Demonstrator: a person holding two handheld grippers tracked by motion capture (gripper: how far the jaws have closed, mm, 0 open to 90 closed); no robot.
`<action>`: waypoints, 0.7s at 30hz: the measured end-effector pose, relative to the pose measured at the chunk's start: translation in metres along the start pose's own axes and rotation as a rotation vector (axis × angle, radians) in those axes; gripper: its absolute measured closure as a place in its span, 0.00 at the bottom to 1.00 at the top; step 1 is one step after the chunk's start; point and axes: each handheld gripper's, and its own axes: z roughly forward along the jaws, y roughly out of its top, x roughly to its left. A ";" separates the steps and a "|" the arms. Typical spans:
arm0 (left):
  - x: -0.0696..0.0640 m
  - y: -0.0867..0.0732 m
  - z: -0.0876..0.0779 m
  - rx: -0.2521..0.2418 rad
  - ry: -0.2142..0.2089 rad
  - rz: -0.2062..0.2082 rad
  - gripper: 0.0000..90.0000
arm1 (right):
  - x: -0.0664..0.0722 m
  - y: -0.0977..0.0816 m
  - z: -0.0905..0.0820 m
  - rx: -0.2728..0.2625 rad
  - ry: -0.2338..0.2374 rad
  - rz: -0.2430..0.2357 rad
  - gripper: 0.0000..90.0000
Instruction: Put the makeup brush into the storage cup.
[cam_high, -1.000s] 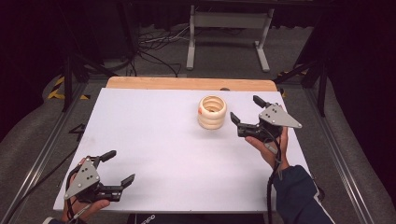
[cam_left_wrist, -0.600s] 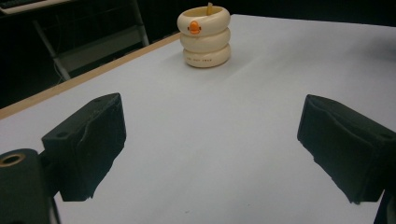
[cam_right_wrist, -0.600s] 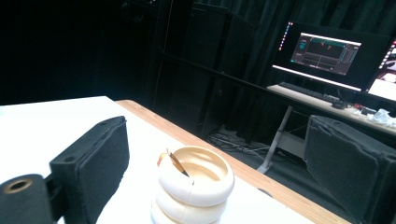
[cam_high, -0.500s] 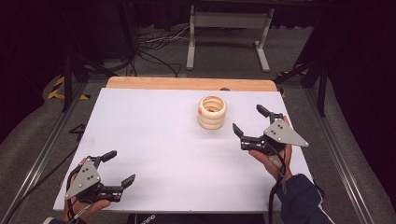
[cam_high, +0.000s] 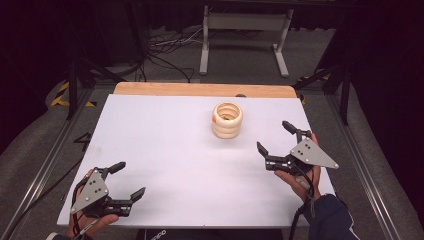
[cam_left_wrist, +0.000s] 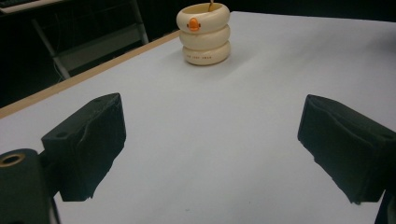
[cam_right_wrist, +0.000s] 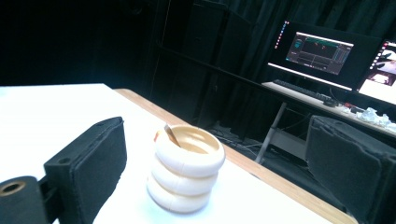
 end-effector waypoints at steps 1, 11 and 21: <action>0.000 0.000 0.000 0.004 0.002 0.005 0.09 | -0.001 -0.002 -0.002 0.001 -0.001 0.005 0.07; 0.000 0.000 0.001 0.005 -0.006 0.008 0.09 | -0.003 -0.017 -0.020 0.009 -0.028 0.006 0.08; -0.002 -0.002 0.003 0.014 -0.023 0.012 0.09 | -0.002 -0.033 -0.038 0.046 -0.053 -0.003 0.08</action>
